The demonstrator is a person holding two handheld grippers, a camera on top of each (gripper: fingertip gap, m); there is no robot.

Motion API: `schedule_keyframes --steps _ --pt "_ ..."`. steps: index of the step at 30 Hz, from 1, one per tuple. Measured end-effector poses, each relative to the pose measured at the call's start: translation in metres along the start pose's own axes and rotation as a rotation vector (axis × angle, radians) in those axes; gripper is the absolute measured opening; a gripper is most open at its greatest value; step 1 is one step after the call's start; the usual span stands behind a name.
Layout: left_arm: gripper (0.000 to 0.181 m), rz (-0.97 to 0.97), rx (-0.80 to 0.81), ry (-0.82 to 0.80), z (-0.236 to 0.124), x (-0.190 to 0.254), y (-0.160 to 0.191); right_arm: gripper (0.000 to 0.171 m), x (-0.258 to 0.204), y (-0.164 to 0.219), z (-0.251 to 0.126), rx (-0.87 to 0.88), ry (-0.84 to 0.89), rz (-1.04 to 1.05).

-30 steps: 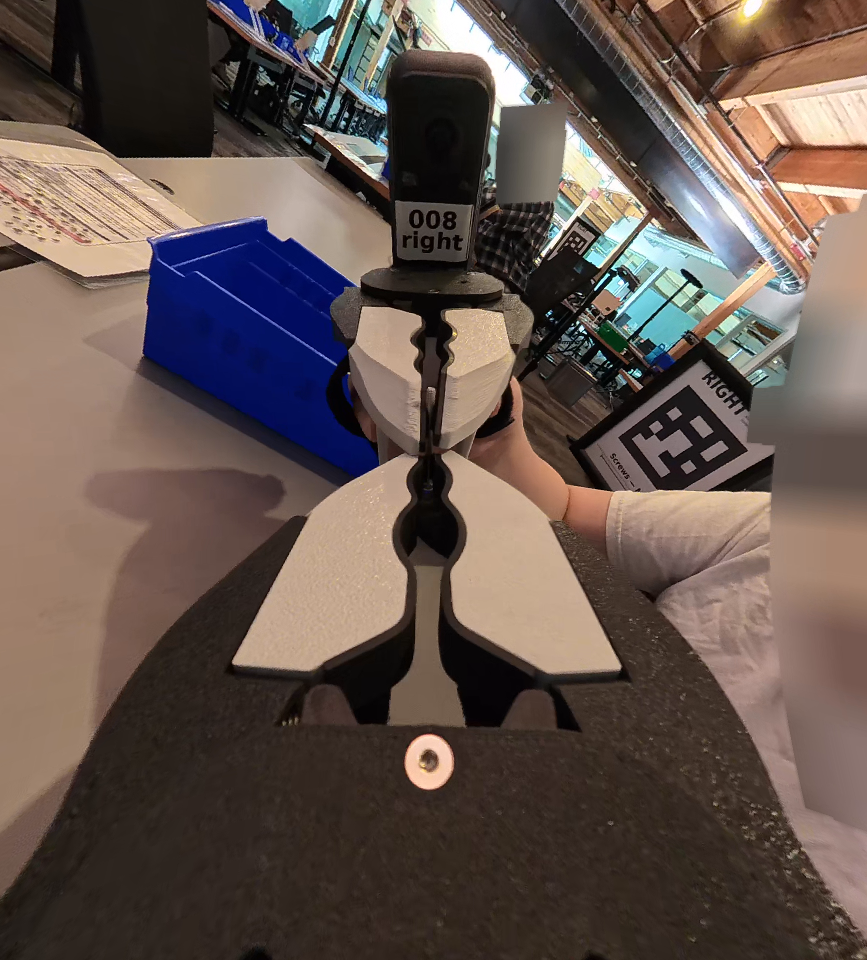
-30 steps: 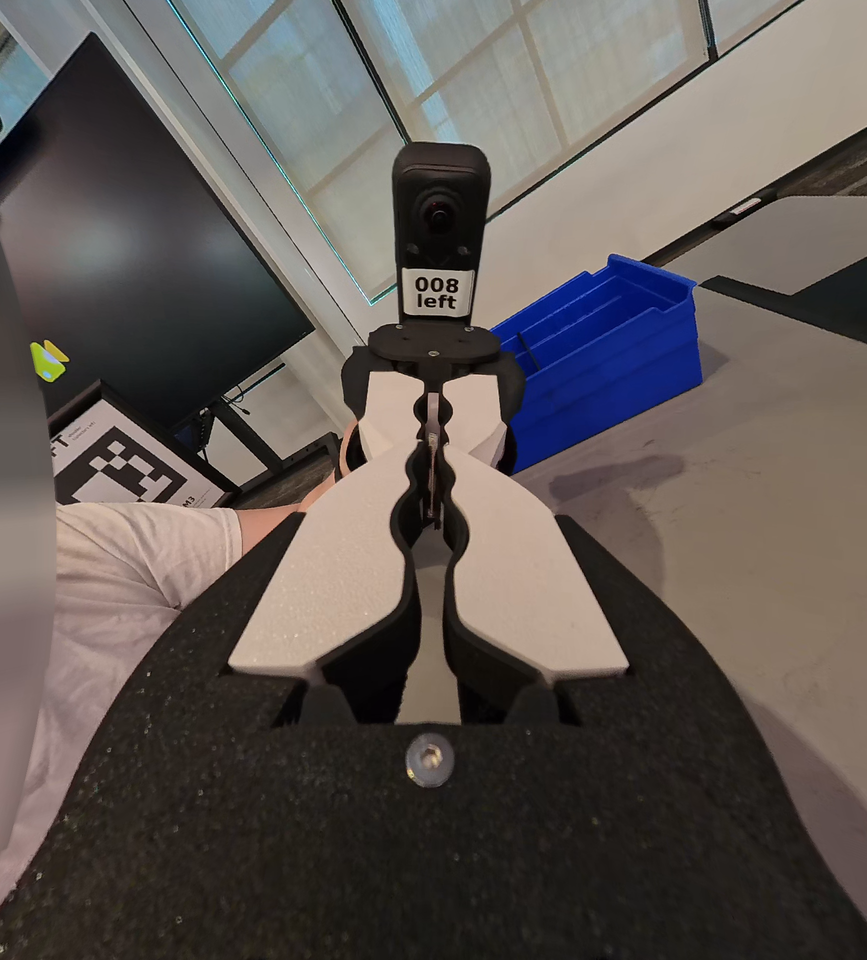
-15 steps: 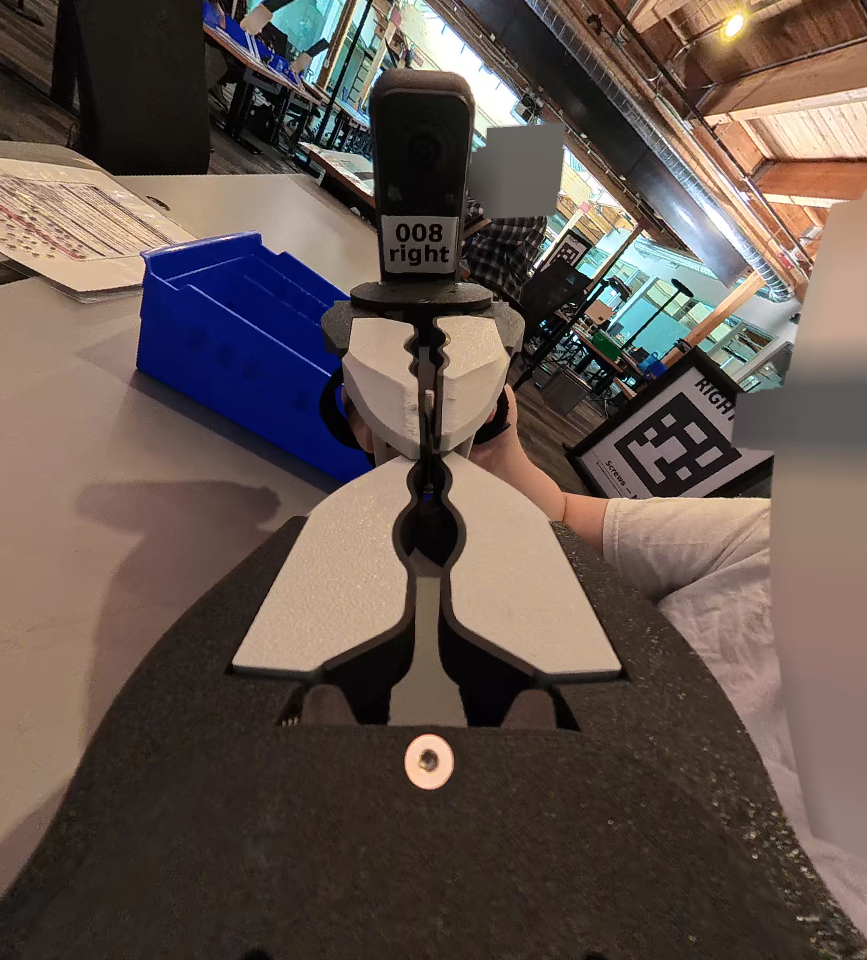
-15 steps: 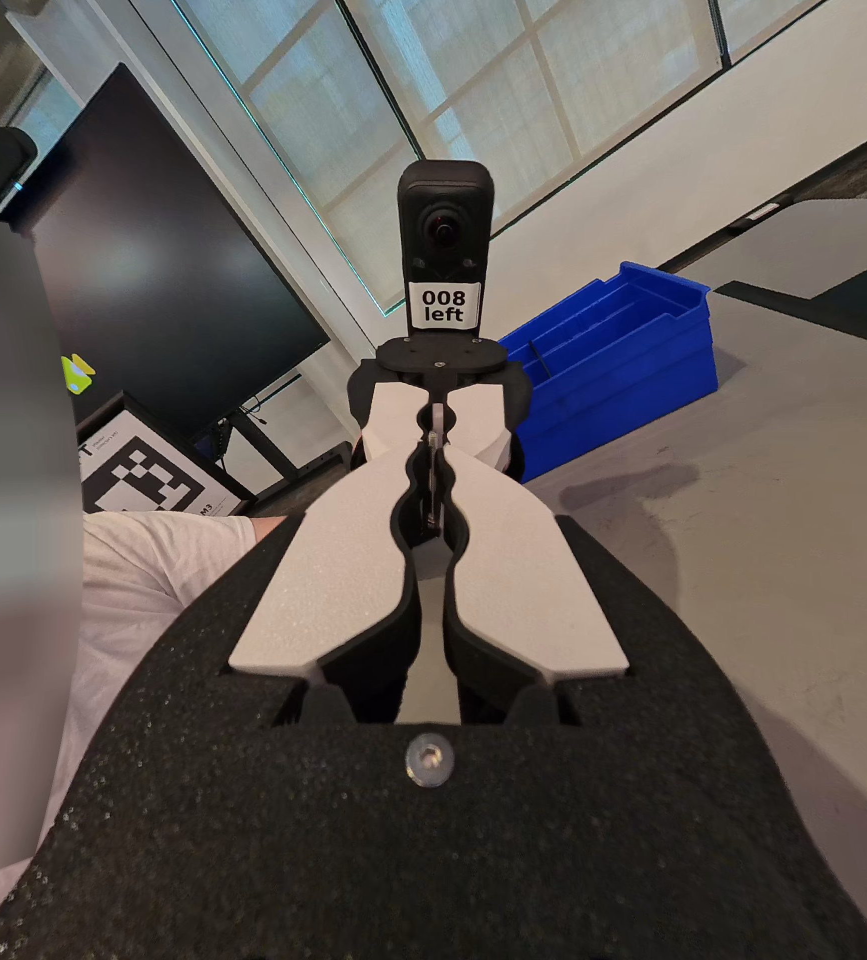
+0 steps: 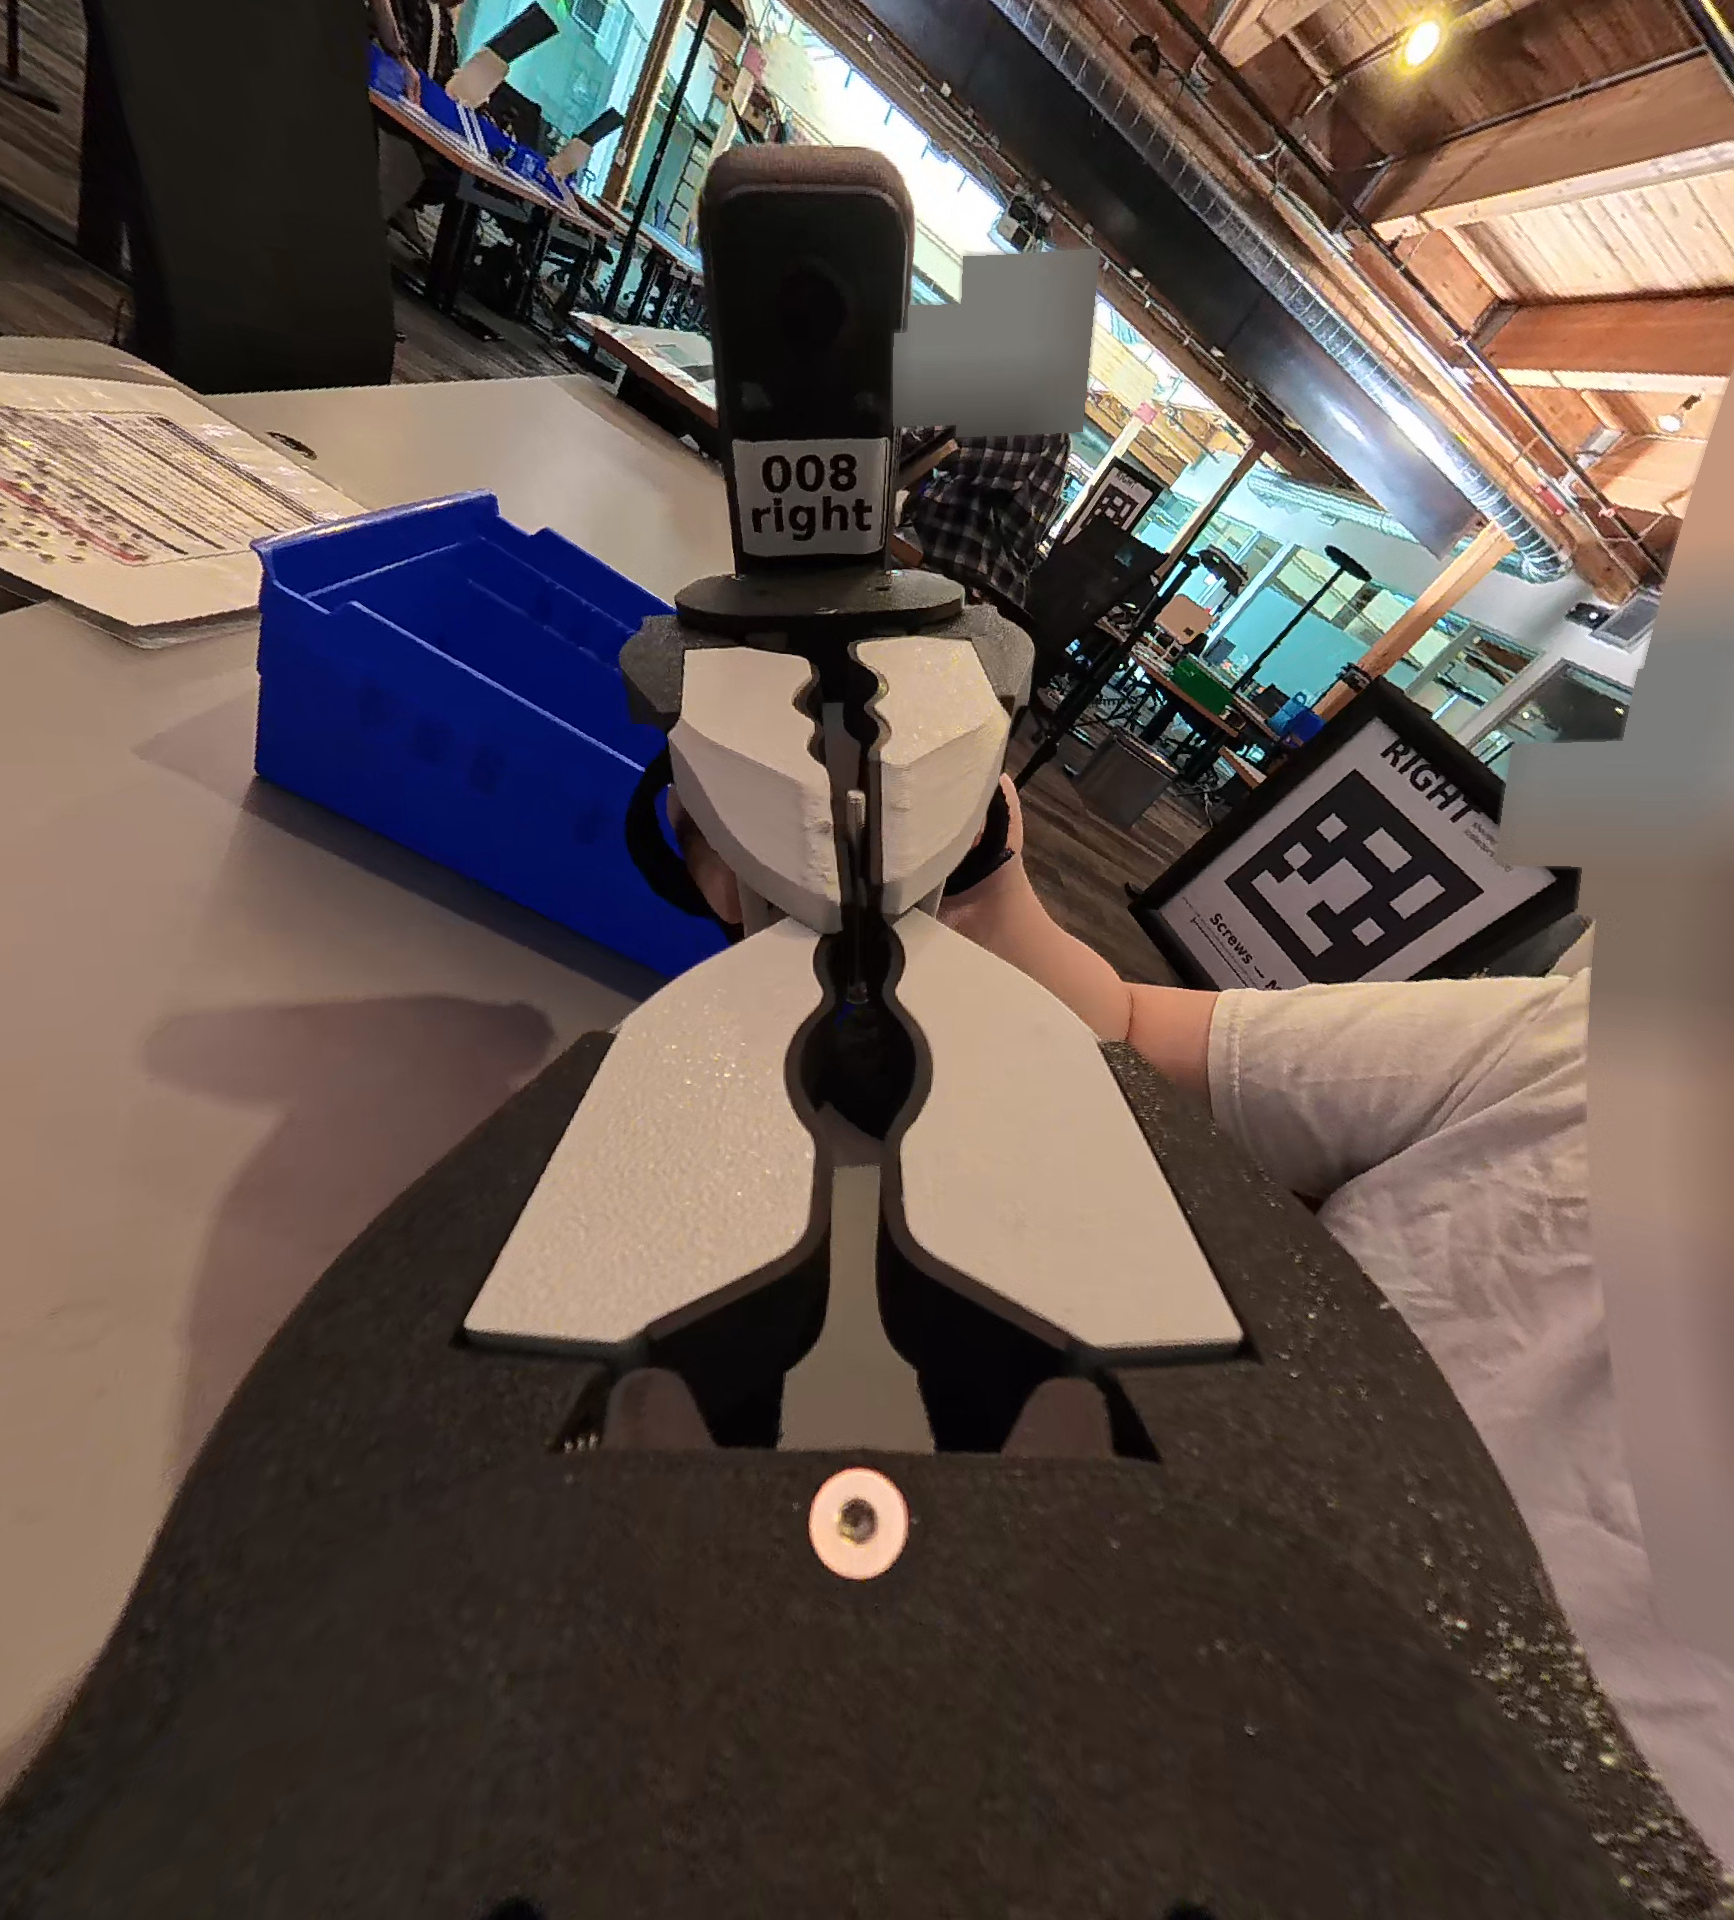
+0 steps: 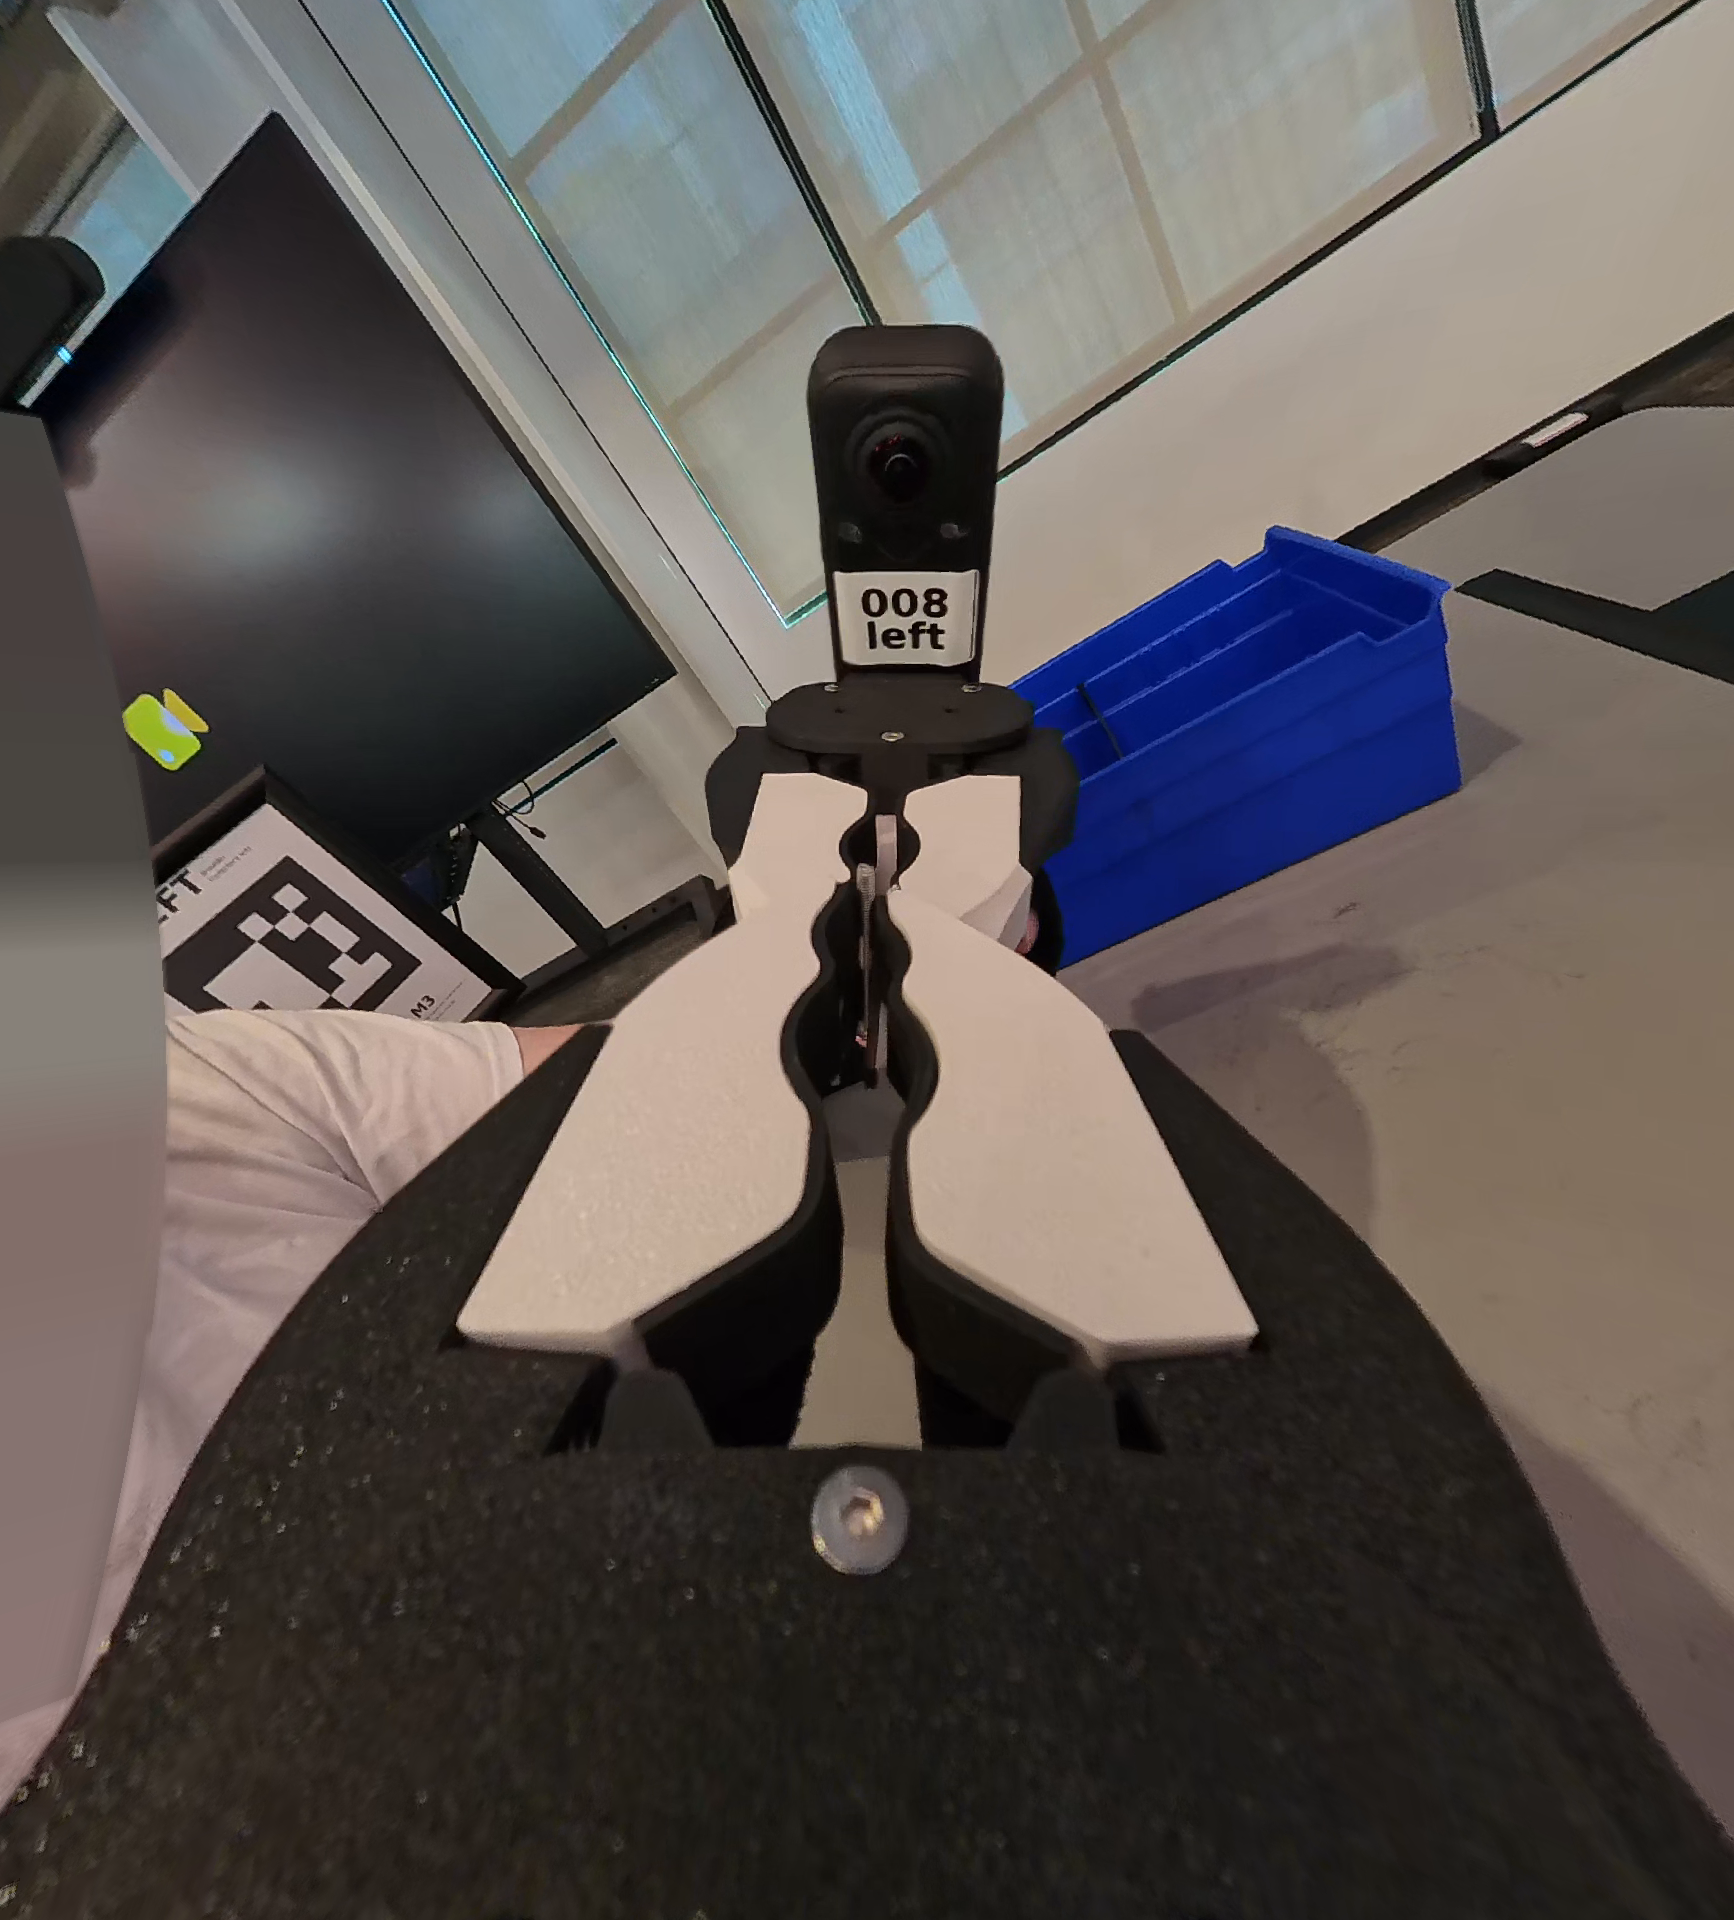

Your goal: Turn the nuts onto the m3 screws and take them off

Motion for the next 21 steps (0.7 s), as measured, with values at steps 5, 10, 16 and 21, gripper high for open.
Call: schedule_keyframes --steps 5,10,16,21 --pt "0.001 0.1 0.001 -0.002 0.001 0.007 -0.003 0.002 -0.007 -0.002 -0.001 -0.003 -0.033 -0.071" --pt "0.001 0.425 -0.02 -0.14 0.001 0.022 -0.006 0.006 -0.023 -0.006 -0.001 0.001 -0.033 -0.262" --pt "0.001 0.589 -0.021 -0.208 0.001 0.034 -0.008 0.015 -0.039 -0.015 -0.011 -0.006 -0.012 -0.351" --pt "0.001 0.752 -0.029 -0.307 0.0 0.04 -0.009 0.01 -0.046 -0.012 -0.009 -0.079 0.055 -0.481"
Point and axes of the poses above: each gripper's, where its closed fingertips meet, z out along the fingers, y out of its underside, x = y × z across the jaws, the point moved 7 cm from there along -z, back along the fingers, and after that the axes turned 3 degrees about z, right-handed, at the moved point
